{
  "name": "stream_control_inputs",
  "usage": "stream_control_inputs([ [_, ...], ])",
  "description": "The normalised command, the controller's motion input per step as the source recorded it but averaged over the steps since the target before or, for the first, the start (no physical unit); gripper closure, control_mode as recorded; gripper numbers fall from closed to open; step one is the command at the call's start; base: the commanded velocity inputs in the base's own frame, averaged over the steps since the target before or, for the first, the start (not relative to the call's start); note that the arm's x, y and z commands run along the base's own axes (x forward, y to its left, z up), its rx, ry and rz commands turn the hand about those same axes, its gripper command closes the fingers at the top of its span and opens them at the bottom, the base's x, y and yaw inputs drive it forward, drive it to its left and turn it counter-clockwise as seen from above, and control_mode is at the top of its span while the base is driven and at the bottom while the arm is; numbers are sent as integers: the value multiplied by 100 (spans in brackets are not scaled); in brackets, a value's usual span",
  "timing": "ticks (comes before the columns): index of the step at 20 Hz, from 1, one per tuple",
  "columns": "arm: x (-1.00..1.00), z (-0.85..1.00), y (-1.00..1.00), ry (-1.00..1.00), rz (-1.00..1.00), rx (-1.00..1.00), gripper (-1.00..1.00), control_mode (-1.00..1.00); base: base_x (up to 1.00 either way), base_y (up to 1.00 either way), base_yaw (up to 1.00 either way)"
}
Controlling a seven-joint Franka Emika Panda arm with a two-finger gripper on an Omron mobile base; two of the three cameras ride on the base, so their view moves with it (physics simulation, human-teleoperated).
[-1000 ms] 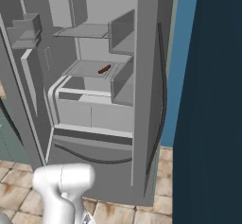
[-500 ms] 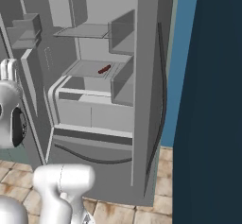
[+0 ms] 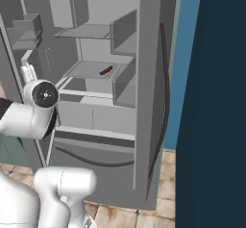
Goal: Retrieve the sausage and cheese from the fridge and place them on the cutting board on the counter.
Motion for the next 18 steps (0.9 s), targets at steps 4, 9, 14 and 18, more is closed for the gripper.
stream_control_inputs([
  [4, 43, -50, -7, -2, 37, -19, -100, -100, 0, 0, 0],
  [9, 29, -48, 20, -9, 13, -12, -100, -100, 0, 0, 0],
  [14, 32, -57, 36, -17, 7, -1, -100, -100, 0, 0, 0],
  [18, 43, -5, 69, -13, 7, 0, -100, -100, 0, 0, 0],
])
